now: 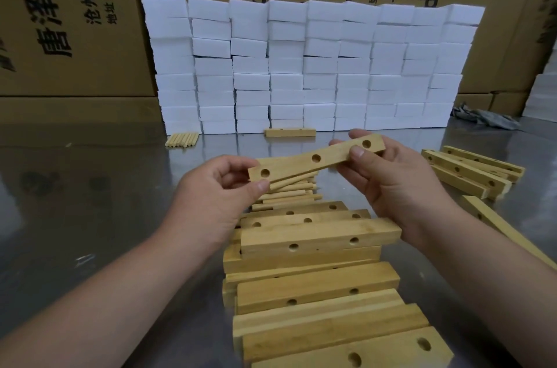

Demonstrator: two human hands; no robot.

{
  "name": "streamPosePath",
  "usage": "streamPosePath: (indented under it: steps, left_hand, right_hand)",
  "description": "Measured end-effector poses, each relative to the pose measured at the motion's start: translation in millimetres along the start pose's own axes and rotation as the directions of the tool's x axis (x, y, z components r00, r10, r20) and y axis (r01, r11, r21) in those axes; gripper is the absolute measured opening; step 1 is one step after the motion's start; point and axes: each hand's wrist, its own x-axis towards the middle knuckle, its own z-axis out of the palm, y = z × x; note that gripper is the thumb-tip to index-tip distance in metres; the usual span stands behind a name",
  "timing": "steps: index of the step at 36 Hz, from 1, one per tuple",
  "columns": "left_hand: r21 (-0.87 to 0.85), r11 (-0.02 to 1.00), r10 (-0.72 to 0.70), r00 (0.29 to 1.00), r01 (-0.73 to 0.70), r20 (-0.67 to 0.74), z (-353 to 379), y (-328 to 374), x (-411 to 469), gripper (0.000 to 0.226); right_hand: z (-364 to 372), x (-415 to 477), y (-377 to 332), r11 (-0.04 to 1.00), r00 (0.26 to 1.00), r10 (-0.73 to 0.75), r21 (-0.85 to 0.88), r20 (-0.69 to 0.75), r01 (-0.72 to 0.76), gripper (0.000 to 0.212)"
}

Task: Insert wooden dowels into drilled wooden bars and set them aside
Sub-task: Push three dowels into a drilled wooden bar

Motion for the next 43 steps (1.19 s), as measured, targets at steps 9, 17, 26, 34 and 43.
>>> streamPosePath:
  steps: [9, 17, 26, 34, 43]
  left_hand:
    - [0.061, 0.998, -0.002, 1.000, 0.001, 0.016, -10, -6, 13, 0.023]
    - [0.528, 0.828, -0.255, 0.965, 0.187, 0.058, -25, -55, 31, 0.028]
    - [0.641, 0.762, 0.036, 0.995, -0.087, 0.092, -20, -57, 45, 0.028]
    - [0.561, 0.824, -0.072, 0.967, -0.080, 0.244, -2, -42, 70, 0.004]
    - [0.789, 0.555, -0.080, 0.927, -0.265, 0.367, 32, -28, 78, 0.015]
  right_hand:
    - [-6, 9, -7, 0.993, 0.981, -0.059, 0.088, -0.184, 0.076, 0.002]
    - [-20, 17, -5, 0.974, 0.835, 0.155, 0.225, -0.529, -0.038, 0.025]
    - [-17, 15, -3, 0.970, 0.750, 0.243, 0.176, -0.616, -0.170, 0.038]
    - [-22, 16, -3, 0.965, 0.771, 0.262, 0.172, -0.580, -0.199, 0.036]
    - [-17, 10, -6, 0.915, 0.889, 0.280, 0.381, -0.362, -0.132, 0.025]
